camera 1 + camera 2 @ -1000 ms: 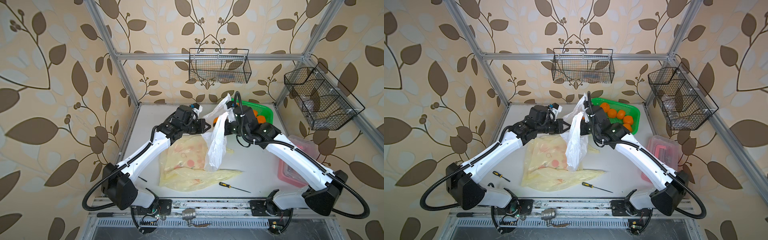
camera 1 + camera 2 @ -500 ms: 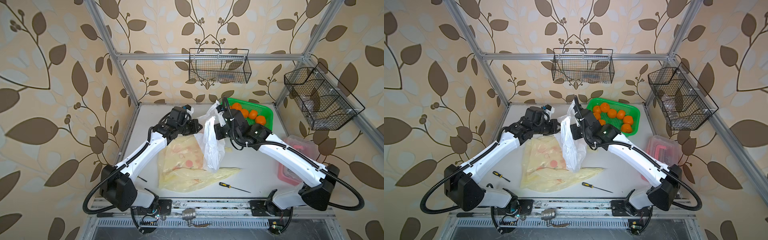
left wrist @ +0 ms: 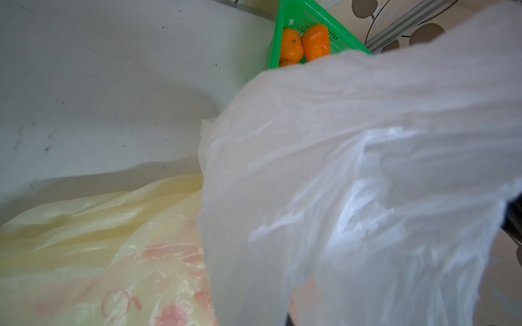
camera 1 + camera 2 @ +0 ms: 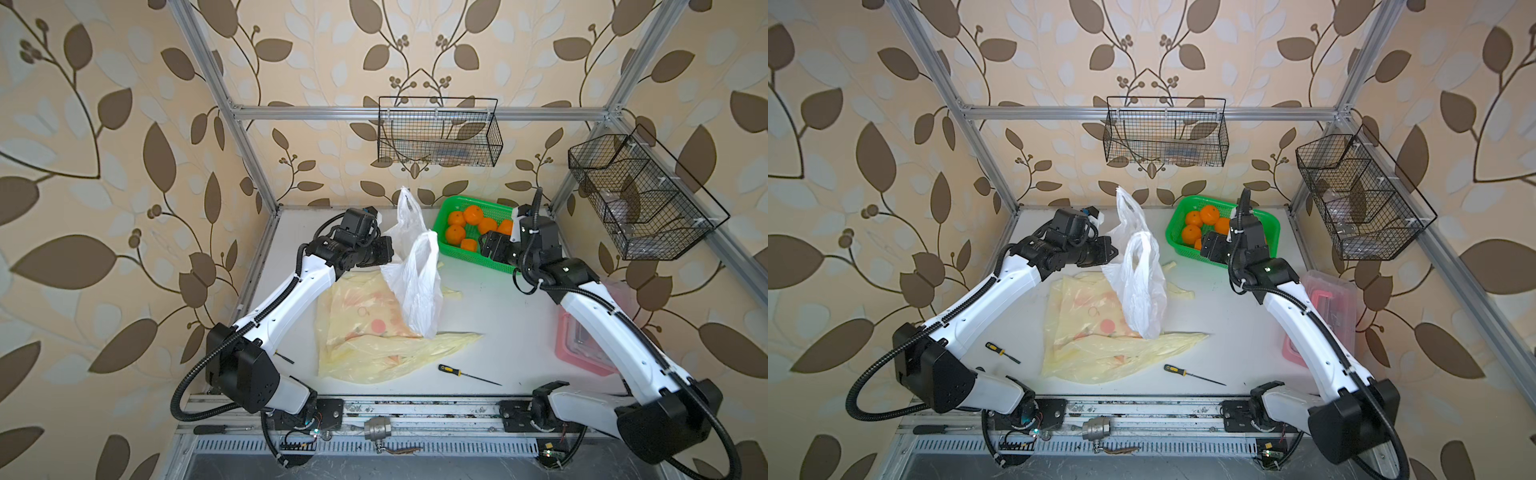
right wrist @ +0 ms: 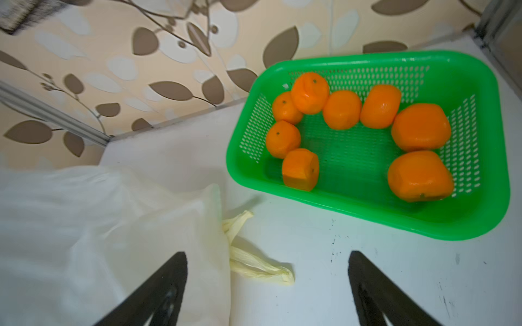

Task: Place the oranges into plastic bags & tie knots
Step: Pick up the orange from the basket.

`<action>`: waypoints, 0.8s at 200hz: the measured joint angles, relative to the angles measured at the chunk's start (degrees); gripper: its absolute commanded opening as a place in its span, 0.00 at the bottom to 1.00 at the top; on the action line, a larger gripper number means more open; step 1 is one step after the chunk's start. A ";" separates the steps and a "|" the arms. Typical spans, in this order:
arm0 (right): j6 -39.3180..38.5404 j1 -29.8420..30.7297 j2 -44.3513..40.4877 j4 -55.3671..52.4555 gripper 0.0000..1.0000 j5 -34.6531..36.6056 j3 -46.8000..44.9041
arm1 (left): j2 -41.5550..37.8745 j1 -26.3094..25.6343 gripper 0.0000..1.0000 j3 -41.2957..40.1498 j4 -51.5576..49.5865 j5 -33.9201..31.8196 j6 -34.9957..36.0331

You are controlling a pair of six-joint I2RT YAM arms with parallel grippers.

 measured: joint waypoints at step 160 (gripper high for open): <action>-1.29 -7.04 57.42 -14.69 0.87 -6.84 44.33 | 5.75 -1.62 0.00 6.27 -5.62 -4.20 6.25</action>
